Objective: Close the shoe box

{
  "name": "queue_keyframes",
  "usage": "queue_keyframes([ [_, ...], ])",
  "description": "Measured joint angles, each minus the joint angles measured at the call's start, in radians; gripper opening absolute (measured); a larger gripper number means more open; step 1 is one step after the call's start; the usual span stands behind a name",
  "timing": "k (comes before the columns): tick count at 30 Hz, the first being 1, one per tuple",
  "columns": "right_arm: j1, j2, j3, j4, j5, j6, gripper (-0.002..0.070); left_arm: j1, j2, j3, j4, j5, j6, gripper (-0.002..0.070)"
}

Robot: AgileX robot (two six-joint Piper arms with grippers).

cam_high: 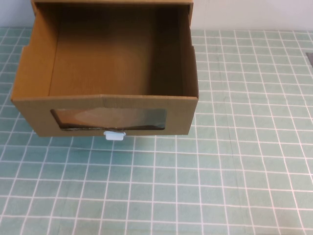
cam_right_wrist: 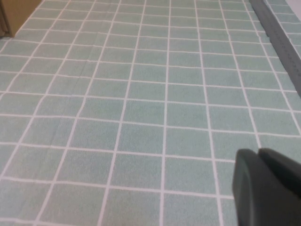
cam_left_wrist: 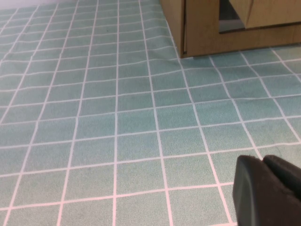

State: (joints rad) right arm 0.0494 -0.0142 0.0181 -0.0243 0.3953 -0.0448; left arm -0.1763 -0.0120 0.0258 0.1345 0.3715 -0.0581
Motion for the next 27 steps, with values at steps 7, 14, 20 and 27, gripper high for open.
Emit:
queue_keyframes([
  [7, 0.000, 0.000, 0.000, -0.024, 0.000, 0.000, -0.0014, 0.000, 0.000, 0.000, 0.000, 0.000, 0.000, -0.0005],
  [14, 0.000, 0.000, 0.000, -0.029, -0.009, 0.000, -0.0014, 0.000, 0.000, 0.000, 0.000, 0.000, 0.000, -0.0005],
  [20, 0.000, 0.000, 0.002, -0.031, -0.018, 0.000, -0.0014, 0.000, 0.000, 0.000, 0.000, 0.000, 0.000, -0.0005],
  [27, 0.000, 0.000, 0.003, -0.031, -0.026, 0.000, -0.0015, 0.000, 0.000, 0.000, 0.000, -0.015, 0.000, -0.0005],
])
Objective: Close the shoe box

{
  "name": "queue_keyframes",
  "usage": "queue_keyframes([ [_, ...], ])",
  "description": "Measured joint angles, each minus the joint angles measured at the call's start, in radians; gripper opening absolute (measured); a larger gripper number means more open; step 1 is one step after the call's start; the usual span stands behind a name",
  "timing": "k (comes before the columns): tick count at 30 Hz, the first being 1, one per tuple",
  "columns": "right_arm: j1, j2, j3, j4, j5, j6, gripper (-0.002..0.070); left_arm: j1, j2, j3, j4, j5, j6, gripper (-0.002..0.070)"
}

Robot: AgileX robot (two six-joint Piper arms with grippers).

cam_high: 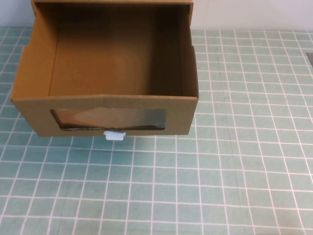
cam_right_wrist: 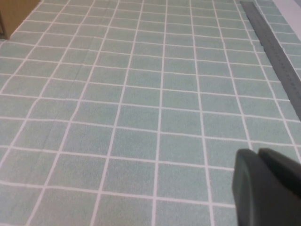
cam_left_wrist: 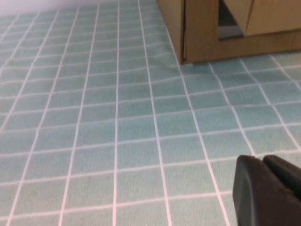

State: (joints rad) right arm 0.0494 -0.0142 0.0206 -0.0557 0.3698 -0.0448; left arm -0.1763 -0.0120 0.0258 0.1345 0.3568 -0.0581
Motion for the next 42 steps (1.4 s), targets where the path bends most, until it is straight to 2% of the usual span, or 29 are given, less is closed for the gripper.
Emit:
queue_keyframes([
  [7, 0.000, 0.000, 0.007, 0.000, -0.112, 0.000, -0.0014, 0.000, 0.000, 0.000, 0.003, -0.126, 0.000, -0.0005],
  [12, 0.000, 0.000, 0.007, 0.000, -0.386, 0.000, -0.0014, 0.000, 0.000, 0.000, 0.005, -0.344, 0.000, -0.0005],
  [19, 0.000, 0.000, 0.007, 0.000, -0.869, 0.000, -0.0014, 0.000, 0.000, 0.000, 0.007, -0.781, 0.000, -0.0005],
  [23, 0.000, 0.000, 0.007, -0.004, -1.028, 0.000, -0.0014, 0.000, 0.000, 0.000, 0.011, -0.883, 0.000, -0.0005],
  [33, 0.000, 0.000, 0.007, -0.007, -1.147, 0.000, -0.0014, 0.000, 0.000, 0.000, 0.013, -0.935, 0.000, -0.0005],
  [37, 0.000, 0.000, 0.007, -0.005, -1.237, 0.005, -0.0014, 0.000, 0.000, 0.000, 0.013, -1.038, 0.000, -0.0005],
  [39, 0.000, 0.000, -0.009, 0.000, -1.254, 0.045, -0.0014, 0.000, 0.000, 0.000, 0.013, -1.110, 0.000, -0.0005],
  [42, 0.000, 0.000, -0.092, 0.003, -1.221, 0.147, -0.0014, 0.000, -0.002, -0.052, 0.015, -1.119, 0.000, -0.0005],
])
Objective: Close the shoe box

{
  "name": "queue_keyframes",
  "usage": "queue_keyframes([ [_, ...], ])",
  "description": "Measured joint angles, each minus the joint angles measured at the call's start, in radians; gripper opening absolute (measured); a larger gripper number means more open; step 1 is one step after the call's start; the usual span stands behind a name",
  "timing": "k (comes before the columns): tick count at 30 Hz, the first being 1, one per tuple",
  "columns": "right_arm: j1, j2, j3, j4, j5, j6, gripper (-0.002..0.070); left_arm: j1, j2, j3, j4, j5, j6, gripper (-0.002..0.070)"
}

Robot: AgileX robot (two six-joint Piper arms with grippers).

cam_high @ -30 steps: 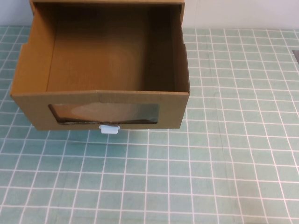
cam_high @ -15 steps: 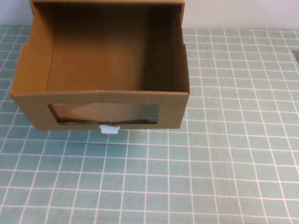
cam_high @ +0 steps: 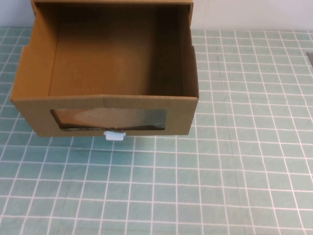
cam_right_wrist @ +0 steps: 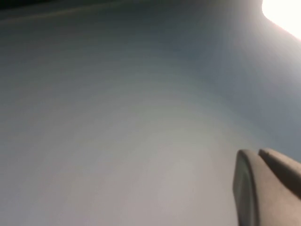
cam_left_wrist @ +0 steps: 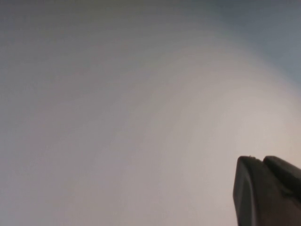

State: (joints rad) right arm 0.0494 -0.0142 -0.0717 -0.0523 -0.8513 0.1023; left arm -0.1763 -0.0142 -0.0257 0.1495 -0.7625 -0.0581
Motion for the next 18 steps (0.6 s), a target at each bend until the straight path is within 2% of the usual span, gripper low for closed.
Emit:
queue_keyframes([
  [4, 0.000, 0.000, -0.153, 0.000, 0.150, 0.105, -0.0014, 0.000, 0.000, -0.130, 0.000, 0.083, 0.000, -0.0005],
  [9, 0.000, 0.043, -0.364, 0.000, 0.275, 0.135, -0.0014, 0.000, 0.031, -0.347, -0.009, 0.230, 0.000, -0.0005],
  [18, -0.001, 0.323, -0.654, -0.023, 0.367, 0.139, -0.0014, 0.000, 0.323, -0.724, -0.039, 0.528, -0.043, -0.0005],
])
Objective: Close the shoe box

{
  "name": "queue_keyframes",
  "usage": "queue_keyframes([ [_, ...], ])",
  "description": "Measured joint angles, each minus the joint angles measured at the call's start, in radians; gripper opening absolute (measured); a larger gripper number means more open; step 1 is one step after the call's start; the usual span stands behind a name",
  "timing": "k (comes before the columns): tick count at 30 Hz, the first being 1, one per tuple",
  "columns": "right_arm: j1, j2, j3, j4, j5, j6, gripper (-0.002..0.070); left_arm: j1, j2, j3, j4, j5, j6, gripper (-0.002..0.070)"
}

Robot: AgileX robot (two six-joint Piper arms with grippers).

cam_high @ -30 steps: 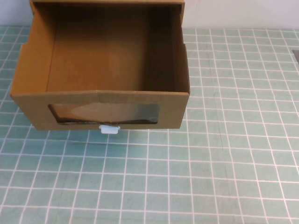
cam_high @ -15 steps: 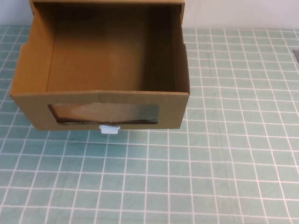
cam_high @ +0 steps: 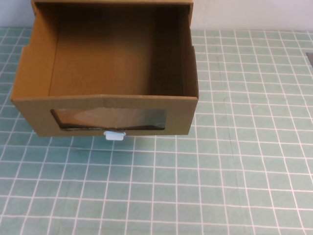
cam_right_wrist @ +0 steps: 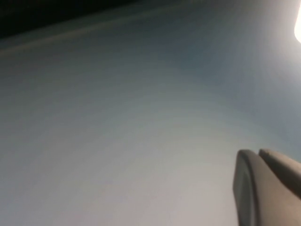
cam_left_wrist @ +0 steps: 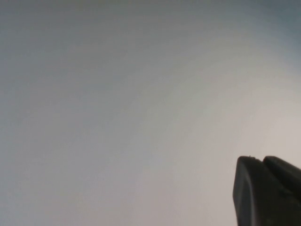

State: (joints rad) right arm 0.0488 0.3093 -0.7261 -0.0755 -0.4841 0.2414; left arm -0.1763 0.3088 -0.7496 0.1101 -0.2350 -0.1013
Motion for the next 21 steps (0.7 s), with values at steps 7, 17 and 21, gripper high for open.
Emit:
queue_keyframes([
  [7, 0.000, 0.269, -0.262, 0.010, 0.471, 0.083, -0.0014, 0.000, 0.301, -0.329, -0.010, 0.475, -0.047, -0.0005],
  [17, 0.000, 0.564, -0.396, 0.049, 0.790, 0.042, -0.0014, 0.000, 0.748, -0.612, -0.050, 0.807, -0.019, -0.0005],
  [21, 0.008, 0.593, -0.400, 0.145, 0.837, 0.013, -0.0014, 0.000, 0.846, -0.633, -0.154, 0.727, 0.051, -0.0005],
])
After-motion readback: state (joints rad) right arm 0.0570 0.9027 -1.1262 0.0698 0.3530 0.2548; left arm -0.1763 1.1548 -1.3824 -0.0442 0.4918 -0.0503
